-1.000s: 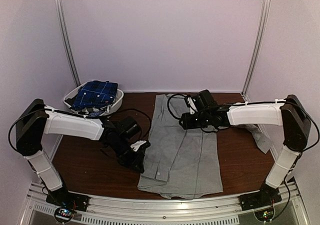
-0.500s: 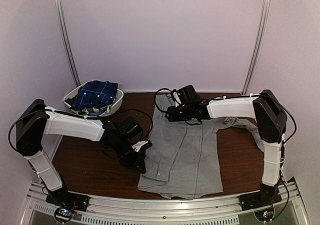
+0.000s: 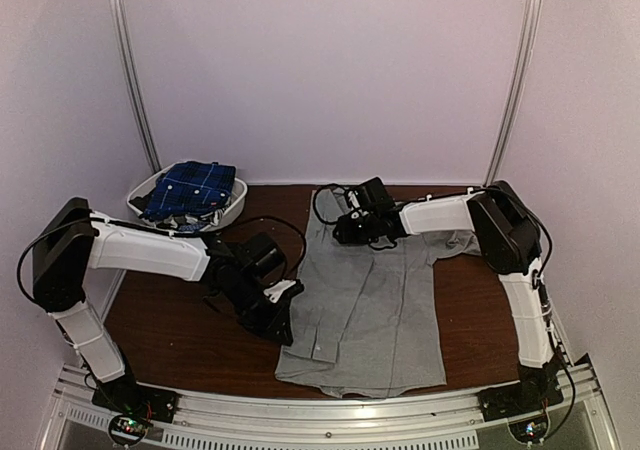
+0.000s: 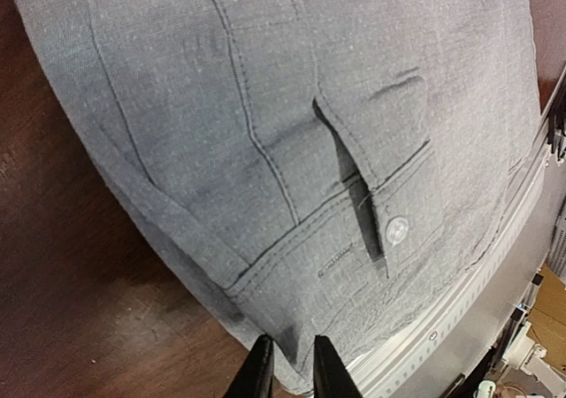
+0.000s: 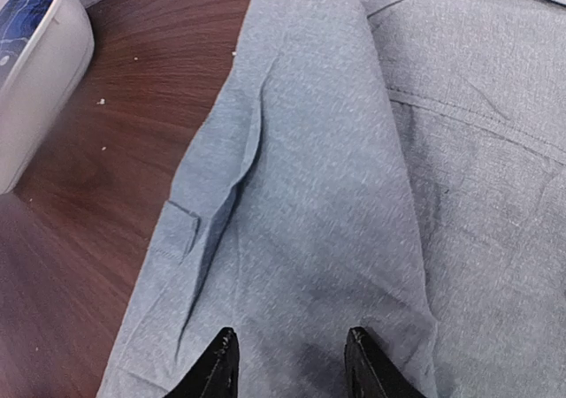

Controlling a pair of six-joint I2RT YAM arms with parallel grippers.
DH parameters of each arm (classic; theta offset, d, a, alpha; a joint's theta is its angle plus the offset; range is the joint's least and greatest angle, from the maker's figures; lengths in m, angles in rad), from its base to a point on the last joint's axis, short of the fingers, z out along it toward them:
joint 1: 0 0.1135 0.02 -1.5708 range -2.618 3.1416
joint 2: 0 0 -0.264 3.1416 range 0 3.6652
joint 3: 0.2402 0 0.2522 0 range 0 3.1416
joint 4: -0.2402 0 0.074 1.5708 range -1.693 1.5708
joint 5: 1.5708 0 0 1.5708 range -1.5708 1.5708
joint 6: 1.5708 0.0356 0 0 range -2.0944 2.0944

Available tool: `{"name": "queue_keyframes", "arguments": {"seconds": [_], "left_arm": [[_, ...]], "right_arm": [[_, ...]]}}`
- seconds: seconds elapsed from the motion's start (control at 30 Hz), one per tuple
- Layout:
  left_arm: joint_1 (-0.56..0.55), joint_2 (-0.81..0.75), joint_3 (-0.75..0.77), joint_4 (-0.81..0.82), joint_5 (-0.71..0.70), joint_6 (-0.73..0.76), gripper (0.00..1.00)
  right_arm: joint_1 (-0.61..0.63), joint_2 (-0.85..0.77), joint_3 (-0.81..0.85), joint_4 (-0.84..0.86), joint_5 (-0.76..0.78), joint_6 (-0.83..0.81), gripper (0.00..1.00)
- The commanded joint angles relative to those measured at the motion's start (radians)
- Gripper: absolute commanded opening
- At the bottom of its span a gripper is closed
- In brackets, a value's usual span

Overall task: Fold and stack the long sleeve shirts
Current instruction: Fold the sleeve of the 1/3-folded shirt, then move the 1/3-folded shirt to the center of the board.

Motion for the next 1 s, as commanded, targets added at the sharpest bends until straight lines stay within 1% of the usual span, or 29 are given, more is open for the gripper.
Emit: {"name": "queue_keyframes", "arguments": {"seconds": [0.0, 0.1, 0.2, 0.23, 0.33, 0.4, 0.47, 0.53, 0.63, 0.77, 0.97], "left_arm": [[0.002, -0.033, 0.066, -0.04, -0.049, 0.028, 0.2], [0.033, -0.045, 0.102, -0.057, -0.084, 0.037, 0.25], [0.089, -0.036, 0.142, -0.057, -0.138, 0.04, 0.26], [0.108, -0.027, 0.163, -0.056, -0.161, 0.041, 0.28], [0.173, 0.023, 0.235, -0.02, -0.254, 0.06, 0.3], [0.219, 0.077, 0.289, 0.026, -0.253, 0.072, 0.3], [0.254, 0.151, 0.377, 0.049, -0.272, 0.09, 0.31], [0.262, 0.228, 0.465, 0.051, -0.316, 0.113, 0.34], [0.272, 0.331, 0.567, 0.056, -0.336, 0.127, 0.36], [0.281, 0.424, 0.675, 0.057, -0.371, 0.134, 0.36], [0.28, 0.52, 0.782, 0.055, -0.354, 0.135, 0.36]], "right_arm": [[-0.019, 0.07, 0.065, -0.013, -0.04, 0.013, 0.42], [-0.021, 0.084, 0.077, -0.024, -0.05, 0.009, 0.42], [-0.025, 0.082, 0.088, -0.04, -0.058, 0.011, 0.42], [-0.025, 0.075, 0.093, -0.046, -0.059, 0.011, 0.42], [-0.025, 0.045, 0.103, -0.056, -0.062, 0.01, 0.42], [-0.025, 0.016, 0.102, -0.062, -0.064, 0.01, 0.42], [-0.025, -0.023, 0.097, -0.069, -0.06, 0.007, 0.42], [-0.025, -0.063, 0.083, -0.078, -0.051, 0.0, 0.42], [-0.026, -0.122, 0.045, -0.089, -0.033, -0.014, 0.42], [-0.027, -0.216, -0.042, -0.087, -0.009, -0.023, 0.42], [-0.026, -0.363, -0.193, -0.088, 0.017, -0.012, 0.42]]}}
